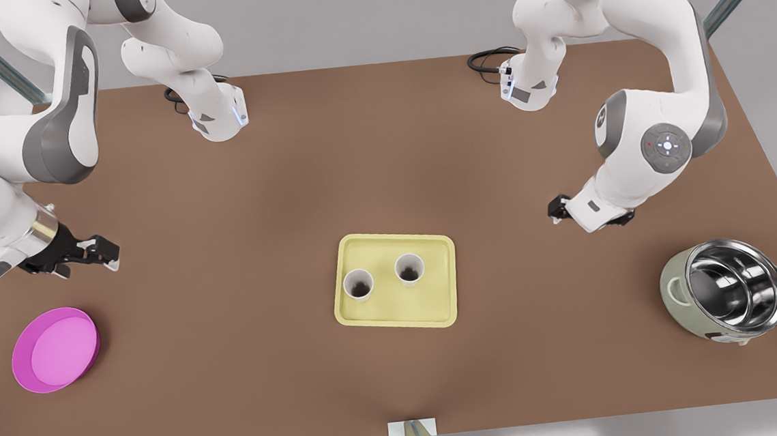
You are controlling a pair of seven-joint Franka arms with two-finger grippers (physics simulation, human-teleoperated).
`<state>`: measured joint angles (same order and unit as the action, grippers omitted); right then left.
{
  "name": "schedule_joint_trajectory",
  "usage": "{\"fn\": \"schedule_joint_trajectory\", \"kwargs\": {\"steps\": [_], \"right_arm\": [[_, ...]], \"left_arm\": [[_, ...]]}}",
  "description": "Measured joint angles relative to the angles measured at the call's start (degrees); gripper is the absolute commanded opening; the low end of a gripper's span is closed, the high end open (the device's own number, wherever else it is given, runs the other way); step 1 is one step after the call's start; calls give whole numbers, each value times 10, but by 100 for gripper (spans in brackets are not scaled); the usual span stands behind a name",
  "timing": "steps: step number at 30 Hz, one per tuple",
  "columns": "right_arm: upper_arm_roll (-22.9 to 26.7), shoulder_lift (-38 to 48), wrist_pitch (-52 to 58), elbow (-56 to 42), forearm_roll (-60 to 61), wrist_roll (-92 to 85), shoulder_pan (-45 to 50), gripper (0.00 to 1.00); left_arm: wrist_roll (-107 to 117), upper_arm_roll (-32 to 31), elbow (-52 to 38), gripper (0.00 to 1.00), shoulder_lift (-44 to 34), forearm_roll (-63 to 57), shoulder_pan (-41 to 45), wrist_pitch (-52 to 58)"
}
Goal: Use the left arm to pick up the white IKEA cup from the tray and place it on the middle-left position; use the right arm to pick up the white IKEA cup from the tray and place it on the middle-right position
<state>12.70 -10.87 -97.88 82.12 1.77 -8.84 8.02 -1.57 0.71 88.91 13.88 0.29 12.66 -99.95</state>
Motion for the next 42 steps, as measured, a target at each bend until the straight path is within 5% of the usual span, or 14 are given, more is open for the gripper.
{"fn": "schedule_joint_trajectory", "kwargs": {"steps": [4,11,18,31,32,33,35,42], "right_arm": [[-13,-27,1,2,2,-6,11,100],[-23,-182,-83,0,33,62,197,100],[-67,-252,-191,-4,46,144,226,100],[-70,-353,-319,-5,48,251,281,99],[-70,-354,-326,-6,48,257,281,55],[-70,-354,-331,-8,48,262,280,27],[-70,-353,-340,-11,51,270,280,12],[-68,-352,-359,-15,75,271,279,0]], "left_arm": [[23,1,-2,100,1,-1,-2,-20],[77,-15,-50,100,96,-9,85,-67],[151,-16,-60,100,161,-9,140,-131],[284,-20,-113,100,238,-9,207,-212],[292,-20,-112,100,243,-10,209,-214],[299,-19,-109,100,247,-11,211,-216],[311,-20,-106,100,251,-12,216,-220],[346,-16,-94,100,272,-14,224,-237]]}}
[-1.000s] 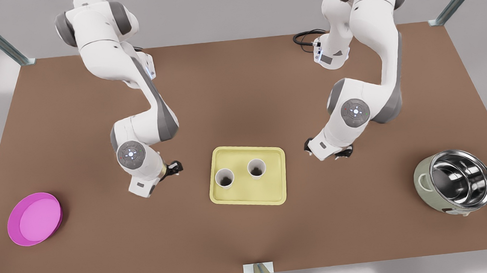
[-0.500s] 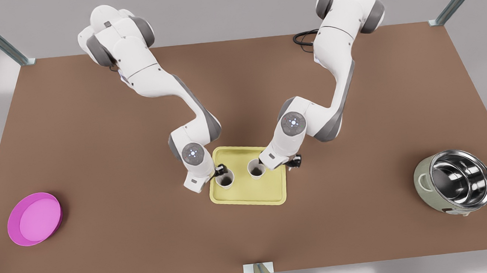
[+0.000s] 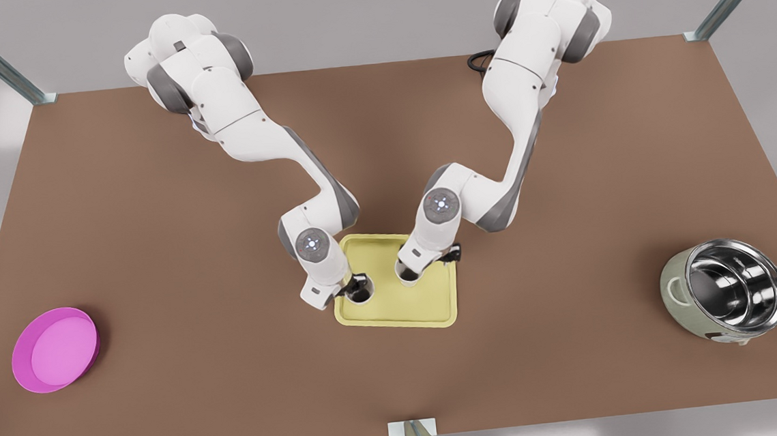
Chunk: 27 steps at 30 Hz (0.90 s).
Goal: Use the left arm to pick up the white IKEA cup from the tray and place it on the middle-left position; use the right arm to pick up the white IKEA cup from the tray and place it on the middle-right position
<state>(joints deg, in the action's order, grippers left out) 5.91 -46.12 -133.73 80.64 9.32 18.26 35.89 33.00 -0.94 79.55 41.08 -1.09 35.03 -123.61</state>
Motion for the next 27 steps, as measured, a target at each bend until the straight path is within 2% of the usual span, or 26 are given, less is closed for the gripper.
{"fn": "schedule_joint_trajectory", "kwargs": {"steps": [5,8,10,12,14,17,20,21,22,23,27], "right_arm": [[2,53,11,-3,28,4,-28,0],[7,105,57,-2,30,-18,-116,0],[40,117,87,0,30,-44,-155,0],[76,119,109,0,30,-76,-175,0],[87,107,124,0,30,-111,-206,0],[89,75,137,-1,29,-160,-237,0],[89,43,141,-1,29,-205,-257,0],[89,36,142,-1,30,-219,-259,0],[88,32,143,-1,29,-230,-261,55],[87,29,144,-1,26,-240,-264,92],[87,26,146,-2,18,-270,-268,100]], "left_arm": [[18,1,0,100,28,-3,1,-29],[26,2,2,100,39,-5,5,-43],[32,2,3,100,47,-7,7,-51],[37,2,3,90,52,-10,8,-57],[43,2,2,58,53,-12,10,-61],[50,1,-2,32,51,-13,10,-63],[58,1,-2,18,50,-12,10,-64],[61,1,-2,18,50,-11,10,-64],[63,1,-2,17,49,-11,9,-63],[65,2,-2,17,48,-11,8,-63],[65,3,-4,18,6,-10,-23,-26]]}}
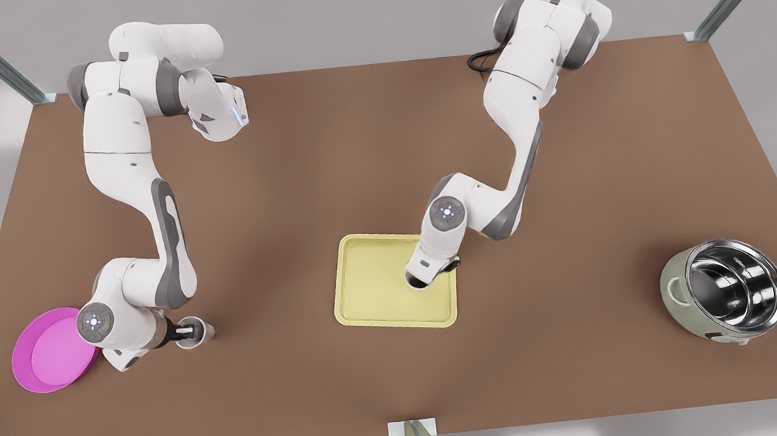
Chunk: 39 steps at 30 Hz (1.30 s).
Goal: Use the left arm to pick up the white IKEA cup from the tray and place it on the middle-left position; use the right arm to pick up the white IKEA cup from the tray and place it on the middle-right position
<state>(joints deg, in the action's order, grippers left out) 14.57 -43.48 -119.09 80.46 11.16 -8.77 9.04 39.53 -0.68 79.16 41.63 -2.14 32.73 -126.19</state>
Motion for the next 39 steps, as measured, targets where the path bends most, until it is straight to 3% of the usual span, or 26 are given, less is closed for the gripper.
{"fn": "schedule_joint_trajectory", "kwargs": {"steps": [5,11,18,20,21,25,28,30,31,36,39], "right_arm": [[0,0,1,0,-5,-25,-3,100],[5,35,17,-1,7,-67,-11,100],[-7,265,176,1,-44,-72,3,100],[-109,315,221,20,-82,-68,-73,100],[-136,332,238,28,-96,-66,-93,100],[-162,347,285,33,-111,-53,-116,100],[-165,344,303,33,-110,-42,-116,100],[-165,343,312,33,-111,-37,-116,100],[-164,341,316,31,-112,-35,-116,100],[-160,339,325,19,-115,-26,-120,100],[-159,339,327,12,-116,-21,-119,100]], "left_arm": [[-48,0,4,17,-39,1,-107,77],[-158,-1,8,17,-26,20,-243,105],[-280,-2,73,17,-18,34,-276,41],[-308,-2,73,17,-19,35,-276,28],[-321,-2,73,17,-19,35,-275,22],[-366,-2,75,18,-17,32,-273,0],[-395,-1,76,41,-15,34,-273,-10],[-414,-1,75,92,-14,36,-272,-15],[-423,-1,75,100,-14,39,-273,-16],[-472,-1,65,100,-30,51,-273,-5],[-474,0,-14,100,-94,46,-276,99]]}}
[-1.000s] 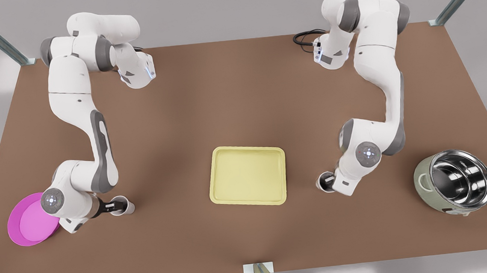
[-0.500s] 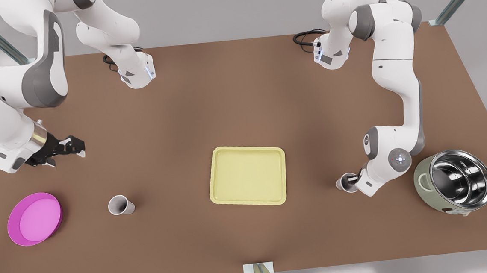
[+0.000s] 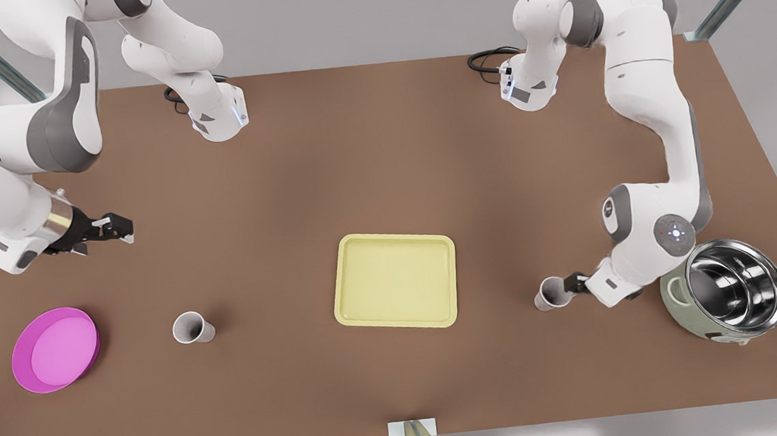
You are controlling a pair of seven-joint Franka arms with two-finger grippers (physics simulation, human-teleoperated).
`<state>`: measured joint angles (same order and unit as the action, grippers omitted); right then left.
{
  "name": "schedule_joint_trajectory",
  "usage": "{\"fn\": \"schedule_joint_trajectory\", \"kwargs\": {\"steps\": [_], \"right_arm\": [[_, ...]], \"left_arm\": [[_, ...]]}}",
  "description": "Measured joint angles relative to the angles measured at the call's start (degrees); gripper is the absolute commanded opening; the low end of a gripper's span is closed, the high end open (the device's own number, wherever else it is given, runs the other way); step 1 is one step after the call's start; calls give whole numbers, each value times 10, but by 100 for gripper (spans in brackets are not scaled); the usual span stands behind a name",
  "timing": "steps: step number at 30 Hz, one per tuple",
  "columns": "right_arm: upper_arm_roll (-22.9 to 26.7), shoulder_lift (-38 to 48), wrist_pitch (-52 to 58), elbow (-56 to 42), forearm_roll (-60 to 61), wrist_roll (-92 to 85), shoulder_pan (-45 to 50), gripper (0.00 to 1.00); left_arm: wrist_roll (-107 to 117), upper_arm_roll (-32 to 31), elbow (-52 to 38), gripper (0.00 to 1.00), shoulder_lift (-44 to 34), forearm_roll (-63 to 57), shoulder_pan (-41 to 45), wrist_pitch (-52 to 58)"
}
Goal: Use the left arm to pick up the white IKEA cup from the tray and place it on the middle-left position; use the right arm to pick up the white IKEA cup from the tray and place it on the middle-right position
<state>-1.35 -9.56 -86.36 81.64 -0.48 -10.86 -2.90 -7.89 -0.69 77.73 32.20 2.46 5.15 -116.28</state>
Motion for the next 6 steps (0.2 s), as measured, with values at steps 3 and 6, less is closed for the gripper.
{"fn": "schedule_joint_trajectory", "kwargs": {"steps": [3,6], "right_arm": [[1,0,1,-5,0,4,0,100],[3,0,2,-12,-1,7,0,100]], "left_arm": [[16,-4,-18,100,-71,-4,0,90],[30,-5,-19,100,-101,-8,1,152]]}}
